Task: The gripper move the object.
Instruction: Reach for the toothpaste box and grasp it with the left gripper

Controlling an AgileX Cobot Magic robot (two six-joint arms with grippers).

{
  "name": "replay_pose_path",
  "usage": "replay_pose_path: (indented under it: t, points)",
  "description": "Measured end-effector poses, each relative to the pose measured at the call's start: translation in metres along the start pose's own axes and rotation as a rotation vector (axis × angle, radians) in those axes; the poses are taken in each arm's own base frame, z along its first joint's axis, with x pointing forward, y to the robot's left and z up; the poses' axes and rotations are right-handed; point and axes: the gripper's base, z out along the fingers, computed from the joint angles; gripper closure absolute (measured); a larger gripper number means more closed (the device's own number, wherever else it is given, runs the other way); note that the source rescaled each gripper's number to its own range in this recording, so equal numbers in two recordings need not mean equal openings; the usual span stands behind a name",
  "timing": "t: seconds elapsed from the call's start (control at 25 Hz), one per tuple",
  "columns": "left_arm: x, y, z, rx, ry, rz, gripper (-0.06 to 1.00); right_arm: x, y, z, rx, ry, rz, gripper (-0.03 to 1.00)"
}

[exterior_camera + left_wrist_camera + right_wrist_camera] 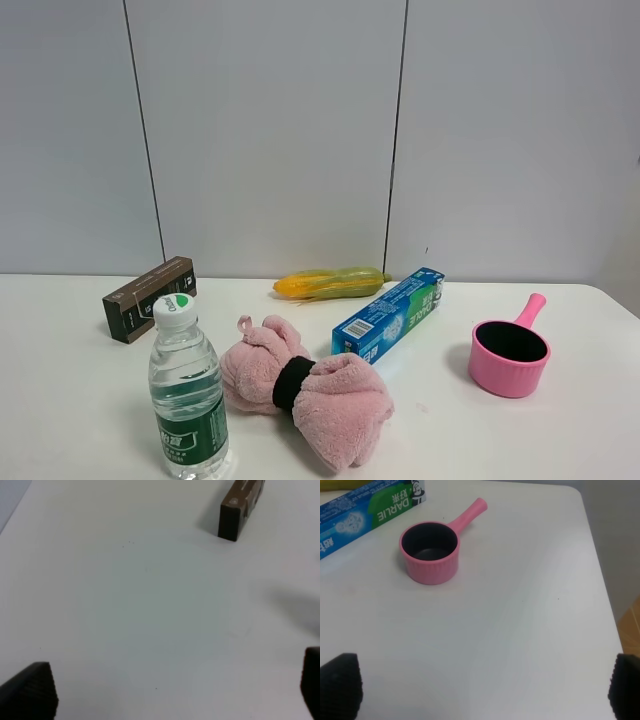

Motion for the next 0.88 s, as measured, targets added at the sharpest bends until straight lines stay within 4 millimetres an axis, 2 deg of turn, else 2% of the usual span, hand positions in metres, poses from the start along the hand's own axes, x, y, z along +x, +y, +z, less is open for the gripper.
replay_pose_path:
  t: [0.88]
  points:
    - [0.0,0.0,0.0,0.0,0.0,0.0,-0.06,0.0,0.0,0.0,0.0,0.0,0.0,-0.03]
